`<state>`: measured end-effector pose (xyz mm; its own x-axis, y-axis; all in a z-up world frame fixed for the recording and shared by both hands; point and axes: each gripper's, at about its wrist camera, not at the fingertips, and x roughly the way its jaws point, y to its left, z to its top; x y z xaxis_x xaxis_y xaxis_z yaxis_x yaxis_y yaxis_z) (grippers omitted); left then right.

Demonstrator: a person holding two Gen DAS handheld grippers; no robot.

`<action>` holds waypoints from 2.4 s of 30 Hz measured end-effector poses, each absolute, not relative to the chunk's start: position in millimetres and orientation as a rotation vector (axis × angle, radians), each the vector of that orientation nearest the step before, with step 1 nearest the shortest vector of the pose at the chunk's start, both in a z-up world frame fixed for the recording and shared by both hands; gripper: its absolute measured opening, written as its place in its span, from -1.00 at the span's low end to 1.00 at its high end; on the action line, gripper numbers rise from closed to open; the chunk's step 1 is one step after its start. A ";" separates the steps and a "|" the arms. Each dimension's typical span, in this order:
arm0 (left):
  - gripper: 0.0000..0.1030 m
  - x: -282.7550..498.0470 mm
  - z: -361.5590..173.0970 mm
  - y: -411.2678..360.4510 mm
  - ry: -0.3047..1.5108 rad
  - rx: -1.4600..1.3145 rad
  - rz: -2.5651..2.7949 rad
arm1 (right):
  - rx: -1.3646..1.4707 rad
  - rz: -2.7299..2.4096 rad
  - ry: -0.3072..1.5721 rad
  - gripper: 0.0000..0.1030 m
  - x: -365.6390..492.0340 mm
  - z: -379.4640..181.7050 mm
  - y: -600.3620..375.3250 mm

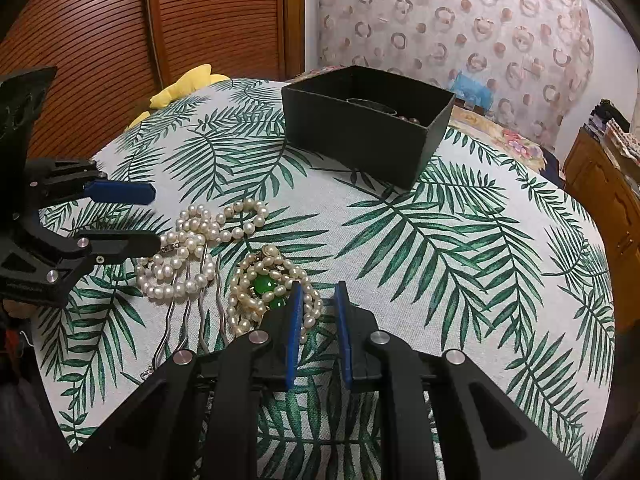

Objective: Organize jewelry
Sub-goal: 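Move both grippers back to the pearl strands on the sheet, then lift the pearl strand with the left gripper while the right gripper grasps another pearl strand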

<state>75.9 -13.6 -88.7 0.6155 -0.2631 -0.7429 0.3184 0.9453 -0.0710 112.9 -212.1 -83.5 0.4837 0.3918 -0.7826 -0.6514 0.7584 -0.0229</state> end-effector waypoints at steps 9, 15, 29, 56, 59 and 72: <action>-0.49 78.1 -94.0 -26.8 0.858 0.109 -0.353 | -0.344 0.647 0.849 -0.65 112.3 -83.9 -211.7; -0.86 78.1 -94.3 -30.6 0.855 0.121 -0.366 | -0.343 0.648 0.849 -0.65 112.7 -84.3 -211.7; -0.87 65.0 -32.9 -18.9 0.684 0.056 -0.361 | -0.336 0.657 0.854 -0.81 112.3 -84.4 -211.2; -0.87 73.3 -8.7 -13.4 0.620 0.024 -0.354 | -0.316 0.678 0.875 -0.71 119.1 -76.6 -222.2; -0.87 72.2 -11.9 -13.7 0.622 0.025 -0.352 | -0.333 0.660 0.879 -0.71 121.0 -78.5 -222.3; -0.87 69.6 -19.2 -15.1 0.633 0.016 -0.356 | -0.387 0.669 0.906 -0.74 123.9 -82.4 -210.3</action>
<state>69.6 -15.1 -19.2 0.7476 -0.3209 -0.5815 0.3309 0.9391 -0.0929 123.9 -210.3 -82.4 0.4371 0.3662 -0.8215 -0.6773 0.7350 -0.0328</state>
